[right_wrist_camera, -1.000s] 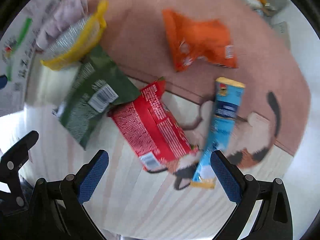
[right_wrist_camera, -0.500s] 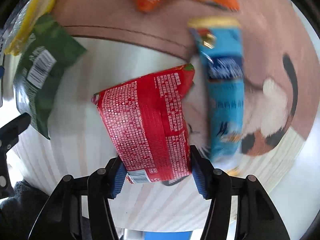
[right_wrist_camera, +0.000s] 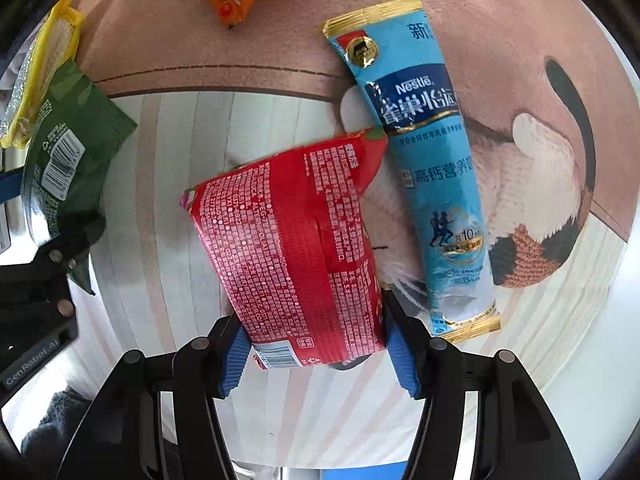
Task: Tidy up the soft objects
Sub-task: 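Grasp the red pack with the right tool while the left tool grasps the green pack, then carry both packs into the box and open both tools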
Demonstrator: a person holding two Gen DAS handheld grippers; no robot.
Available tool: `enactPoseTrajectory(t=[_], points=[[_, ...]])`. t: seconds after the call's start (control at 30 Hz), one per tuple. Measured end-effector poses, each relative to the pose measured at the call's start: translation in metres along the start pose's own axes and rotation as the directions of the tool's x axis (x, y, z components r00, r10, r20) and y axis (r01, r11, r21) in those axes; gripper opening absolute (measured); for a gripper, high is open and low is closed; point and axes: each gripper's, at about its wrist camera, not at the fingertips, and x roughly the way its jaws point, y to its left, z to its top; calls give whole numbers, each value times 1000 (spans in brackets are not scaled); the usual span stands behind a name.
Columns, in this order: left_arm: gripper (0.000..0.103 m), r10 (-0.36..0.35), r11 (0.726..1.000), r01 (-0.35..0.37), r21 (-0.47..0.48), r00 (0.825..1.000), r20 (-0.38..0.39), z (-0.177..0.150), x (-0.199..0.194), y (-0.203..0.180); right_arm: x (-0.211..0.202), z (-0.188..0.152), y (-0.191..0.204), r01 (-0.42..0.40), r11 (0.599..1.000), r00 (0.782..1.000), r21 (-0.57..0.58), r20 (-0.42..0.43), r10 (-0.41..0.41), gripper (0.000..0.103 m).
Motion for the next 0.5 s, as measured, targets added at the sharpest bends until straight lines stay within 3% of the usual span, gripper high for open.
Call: enactPoseTrajectory(t=[0.23,0.5], points=[[33,3,999,-1,-35,998,65,-14,-22,-1,-6,-25,13,12,998,999,69,40,-15,49],[33,-67,994,83,-73,976,205,-70,-94,16,-62,-70,17,-121,979,980,166,176,92,48]])
